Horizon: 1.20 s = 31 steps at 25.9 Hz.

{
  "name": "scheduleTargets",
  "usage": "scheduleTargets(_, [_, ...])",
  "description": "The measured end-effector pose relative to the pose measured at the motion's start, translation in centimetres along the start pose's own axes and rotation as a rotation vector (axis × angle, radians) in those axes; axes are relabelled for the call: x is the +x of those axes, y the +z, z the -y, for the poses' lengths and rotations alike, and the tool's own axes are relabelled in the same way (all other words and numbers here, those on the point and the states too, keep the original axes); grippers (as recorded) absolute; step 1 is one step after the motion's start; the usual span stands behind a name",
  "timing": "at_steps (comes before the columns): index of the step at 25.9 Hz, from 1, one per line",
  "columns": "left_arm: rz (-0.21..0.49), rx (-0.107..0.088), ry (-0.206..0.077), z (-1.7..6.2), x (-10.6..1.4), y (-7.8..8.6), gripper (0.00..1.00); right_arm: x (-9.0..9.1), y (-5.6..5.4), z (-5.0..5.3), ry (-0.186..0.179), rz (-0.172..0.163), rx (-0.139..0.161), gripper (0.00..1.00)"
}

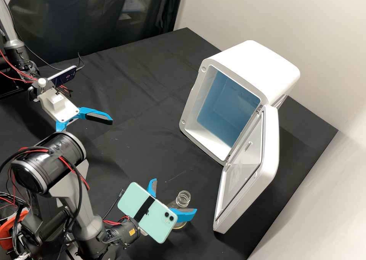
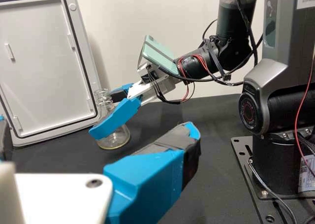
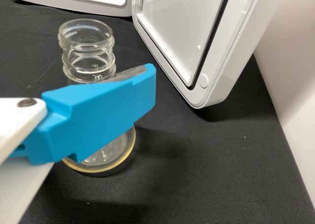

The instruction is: Place the flask in the incubator

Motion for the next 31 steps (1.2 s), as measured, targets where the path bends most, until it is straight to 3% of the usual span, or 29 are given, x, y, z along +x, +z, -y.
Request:
scheduleTargets(3, [0.0,0.0,0.0,0.0,0.0,0.0,1.0,0.2,0.2,0.3,-0.01,-0.007,0.014,1.0])
scheduleTargets(10, [-0.001,0.0,-0.006,0.16,-0.1,0.0,1.0,0.8,-0.1,1.3,-0.046,-0.037,0.009,1.0])
scheduleTargets(17, [-0.003,0.001,-0.028,0.41,-0.2,-0.1,1.0,1.1,-0.2,1.6,-0.048,-0.048,-0.002,1.0])
scheduleTargets(27, [-0.003,0.001,-0.03,0.45,-0.2,-0.1,1.0,1.3,-0.1,2.0,-0.05,-0.05,0.005,1.0])
scheduleTargets(28, [-0.003,0.001,-0.03,0.45,-0.2,-0.1,1.0,1.4,-0.1,2.0,-0.048,-0.05,0.006,0.0])
scheduleTargets(31, [-0.003,0.001,-0.03,0.45,-0.2,-0.1,1.0,1.5,-0.2,1.9,-0.041,-0.048,0.002,0.0])
